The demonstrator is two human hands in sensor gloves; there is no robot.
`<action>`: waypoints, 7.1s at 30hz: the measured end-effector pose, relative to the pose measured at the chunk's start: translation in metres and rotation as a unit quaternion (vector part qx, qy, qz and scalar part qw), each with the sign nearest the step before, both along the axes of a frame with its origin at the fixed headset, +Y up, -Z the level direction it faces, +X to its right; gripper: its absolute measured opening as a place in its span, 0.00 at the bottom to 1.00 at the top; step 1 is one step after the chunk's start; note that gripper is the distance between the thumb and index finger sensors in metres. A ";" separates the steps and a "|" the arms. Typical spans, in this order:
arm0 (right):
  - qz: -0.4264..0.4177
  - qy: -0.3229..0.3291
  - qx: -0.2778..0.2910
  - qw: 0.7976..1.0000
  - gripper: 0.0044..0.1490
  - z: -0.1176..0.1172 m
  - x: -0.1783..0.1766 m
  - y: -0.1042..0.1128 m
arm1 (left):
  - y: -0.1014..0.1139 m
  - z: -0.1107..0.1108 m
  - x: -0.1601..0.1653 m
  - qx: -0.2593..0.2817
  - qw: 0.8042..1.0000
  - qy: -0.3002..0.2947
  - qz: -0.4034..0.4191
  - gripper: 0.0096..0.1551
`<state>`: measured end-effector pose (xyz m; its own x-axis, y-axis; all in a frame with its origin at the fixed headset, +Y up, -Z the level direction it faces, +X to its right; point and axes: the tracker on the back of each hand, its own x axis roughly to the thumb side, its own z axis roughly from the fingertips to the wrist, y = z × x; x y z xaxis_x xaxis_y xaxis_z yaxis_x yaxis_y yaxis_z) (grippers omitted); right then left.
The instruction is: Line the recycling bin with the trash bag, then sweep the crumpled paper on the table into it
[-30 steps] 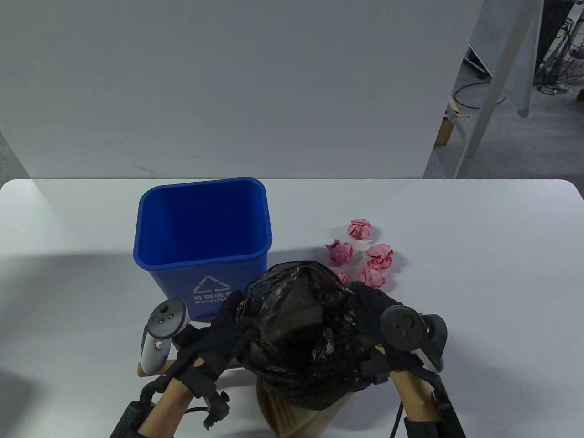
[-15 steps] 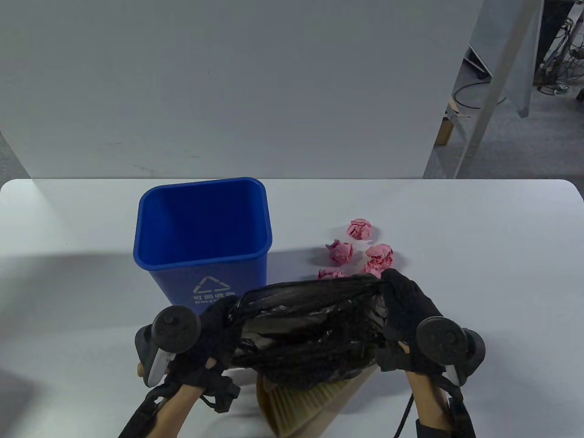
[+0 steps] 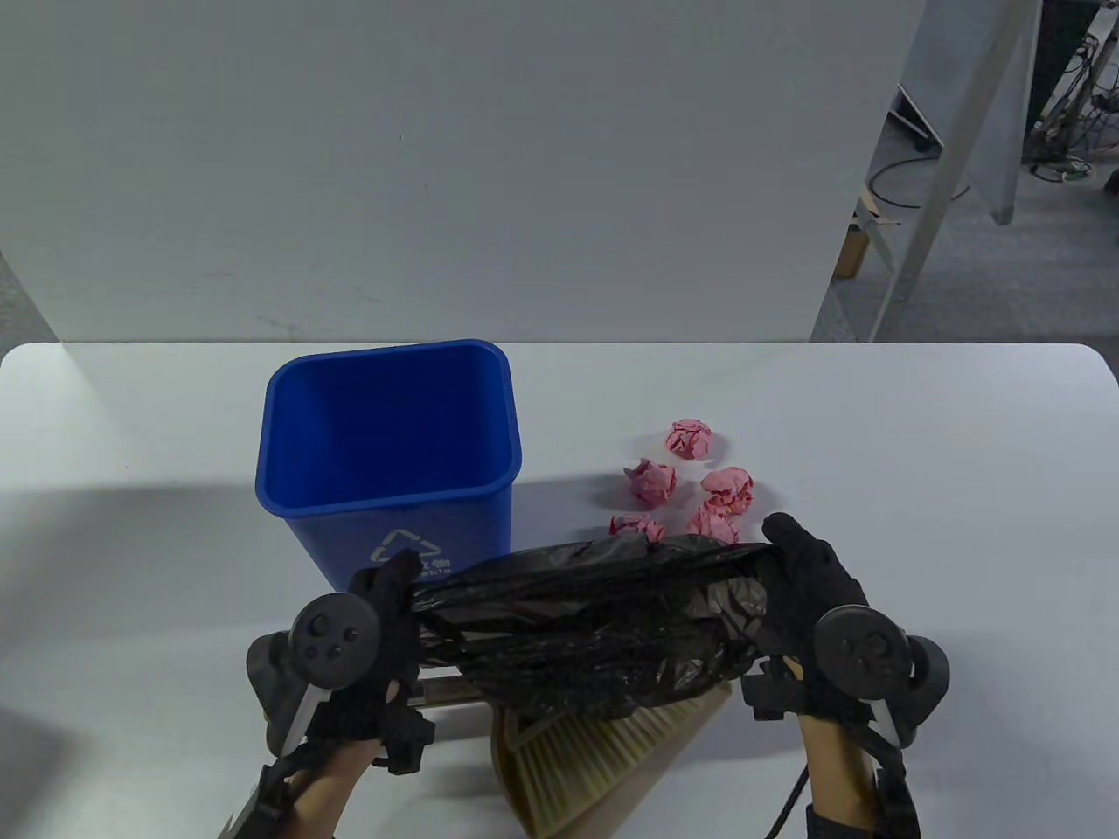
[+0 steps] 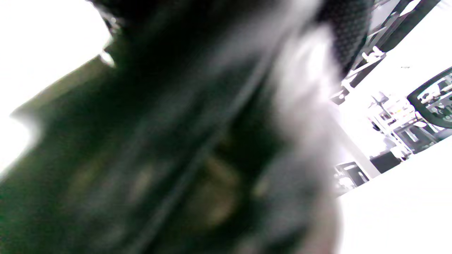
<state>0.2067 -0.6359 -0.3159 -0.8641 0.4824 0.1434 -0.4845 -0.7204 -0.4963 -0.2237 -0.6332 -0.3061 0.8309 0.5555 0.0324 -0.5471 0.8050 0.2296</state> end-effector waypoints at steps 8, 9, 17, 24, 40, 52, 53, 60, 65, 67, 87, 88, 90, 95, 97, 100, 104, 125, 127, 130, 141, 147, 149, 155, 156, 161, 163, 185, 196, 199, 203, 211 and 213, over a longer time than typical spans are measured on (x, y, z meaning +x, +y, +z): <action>0.042 -0.001 -0.053 0.998 0.32 -0.005 -0.005 -0.005 | 0.001 -0.005 -0.009 -0.038 0.998 -0.036 0.044 0.32; 0.040 0.001 -0.060 0.997 0.33 -0.006 -0.004 -0.006 | 0.002 -0.004 -0.010 -0.038 0.998 -0.033 0.037 0.32; 0.054 -0.008 -0.086 0.995 0.24 -0.008 -0.005 -0.009 | 0.005 0.000 -0.014 0.012 1.000 0.015 0.008 0.27; -0.029 -0.037 -0.071 0.996 0.22 -0.006 0.000 -0.008 | 0.000 -0.006 -0.012 -0.031 0.997 -0.017 0.069 0.25; -0.356 0.109 0.071 0.925 0.31 -0.001 -0.008 0.153 | 0.173 -0.057 0.082 -0.031 0.921 -0.235 0.308 0.30; 0.091 -0.063 0.155 0.982 0.27 0.017 -0.024 0.114 | 0.122 -0.026 0.099 0.107 0.956 -0.272 -0.017 0.25; 0.030 0.070 -0.014 0.997 0.26 -0.010 -0.014 0.076 | 0.091 -0.037 0.099 0.029 0.950 -0.309 0.013 0.23; -0.186 0.070 -0.042 0.979 0.26 -0.028 -0.001 0.002 | 0.022 -0.044 0.073 0.003 0.959 -0.214 0.187 0.27; -0.195 0.054 -0.046 0.978 0.26 -0.026 -0.004 -0.011 | 0.012 -0.040 0.050 -0.004 0.960 -0.142 0.243 0.28; -0.226 0.040 -0.034 0.973 0.26 -0.024 -0.001 -0.015 | 0.010 -0.040 0.038 -0.010 0.952 -0.121 0.282 0.28; -0.510 0.064 -0.044 0.857 0.29 -0.016 0.021 -0.038 | -0.003 -0.052 0.035 -0.169 0.952 -0.136 0.218 0.32; -0.532 0.061 -0.043 0.843 0.28 -0.016 0.025 -0.041 | -0.004 -0.052 0.036 -0.173 0.951 -0.141 0.216 0.33; -0.542 0.065 -0.045 0.836 0.29 -0.015 0.026 -0.043 | -0.005 -0.052 0.039 -0.184 0.947 -0.150 0.217 0.34; -0.516 0.124 -0.078 0.844 0.29 -0.019 0.016 -0.039 | -0.007 -0.054 0.047 -0.193 0.932 -0.210 0.222 0.32; -0.473 0.206 -0.097 0.851 0.28 -0.023 0.003 -0.035 | -0.008 -0.054 0.052 -0.189 0.922 -0.241 0.238 0.30; -0.408 0.286 -0.113 0.859 0.28 -0.023 -0.020 -0.026 | -0.009 -0.053 0.059 -0.188 0.900 -0.289 0.266 0.29; -0.290 0.351 -0.103 0.884 0.24 -0.015 -0.048 -0.011 | -0.010 -0.052 0.068 -0.170 0.867 -0.350 0.311 0.27; -0.380 0.489 0.029 0.785 0.23 0.011 -0.126 0.033 | 0.032 -0.021 0.089 -0.081 0.648 -0.516 0.554 0.28; -0.364 0.488 0.037 0.793 0.24 0.009 -0.135 0.045 | 0.043 -0.018 0.075 -0.045 0.674 -0.495 0.547 0.28; -0.344 0.492 0.037 0.799 0.24 0.002 -0.156 0.068 | 0.062 -0.015 0.049 0.018 0.715 -0.451 0.534 0.29; -0.317 0.586 0.037 0.745 0.24 -0.018 -0.245 0.129 | 0.126 -0.001 -0.028 0.104 0.782 -0.381 0.482 0.33; -0.324 0.618 0.072 0.713 0.24 -0.031 -0.265 0.144 | 0.153 -0.001 -0.042 0.128 0.793 -0.380 0.459 0.33; -0.340 0.617 0.060 0.707 0.24 -0.038 -0.269 0.141 | 0.157 -0.002 -0.045 0.121 0.812 -0.358 0.445 0.33; -0.416 0.563 -0.042 0.713 0.24 -0.068 -0.271 0.115 | 0.152 -0.027 -0.051 0.030 0.872 -0.254 0.418 0.31; -0.436 0.535 -0.082 0.719 0.24 -0.074 -0.269 0.108 | 0.148 -0.037 -0.054 0.000 0.888 -0.219 0.405 0.31; -0.423 0.392 -0.142 0.804 0.24 -0.095 -0.233 0.095 | 0.134 -0.064 -0.081 -0.042 0.971 -0.019 0.234 0.25; -0.365 0.352 -0.132 0.852 0.24 -0.096 -0.216 0.097 | 0.132 -0.063 -0.089 -0.053 0.985 0.027 0.165 0.24; -0.150 0.111 -0.221 0.957 0.29 -0.133 -0.152 0.012 | 0.057 -0.076 -0.147 -0.090 0.983 0.137 0.085 0.30; -0.310 0.134 -0.244 0.909 0.29 -0.178 -0.158 0.000 | 0.004 -0.122 -0.181 -0.113 0.928 0.005 0.356 0.38; -0.405 0.200 -0.285 0.846 0.32 -0.191 -0.168 -0.015 | -0.009 -0.140 -0.186 -0.132 0.882 -0.034 0.451 0.40; -0.439 0.244 -0.303 0.810 0.33 -0.203 -0.180 -0.025 | -0.025 -0.160 -0.187 -0.176 0.832 -0.099 0.517 0.40; -0.519 0.321 -0.341 0.715 0.39 -0.220 -0.198 -0.048 | -0.052 -0.184 -0.172 -0.220 0.759 -0.189 0.583 0.37; -0.523 0.324 -0.354 0.704 0.39 -0.222 -0.199 -0.052 | -0.059 -0.187 -0.169 -0.226 0.755 -0.186 0.587 0.37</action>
<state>0.0080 -0.6881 -0.5377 0.1541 0.9552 -0.2526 -0.8935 0.2439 0.3772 -0.3929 -0.6920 -0.4935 -0.2619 0.9264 -0.2705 -0.9036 -0.3339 -0.2684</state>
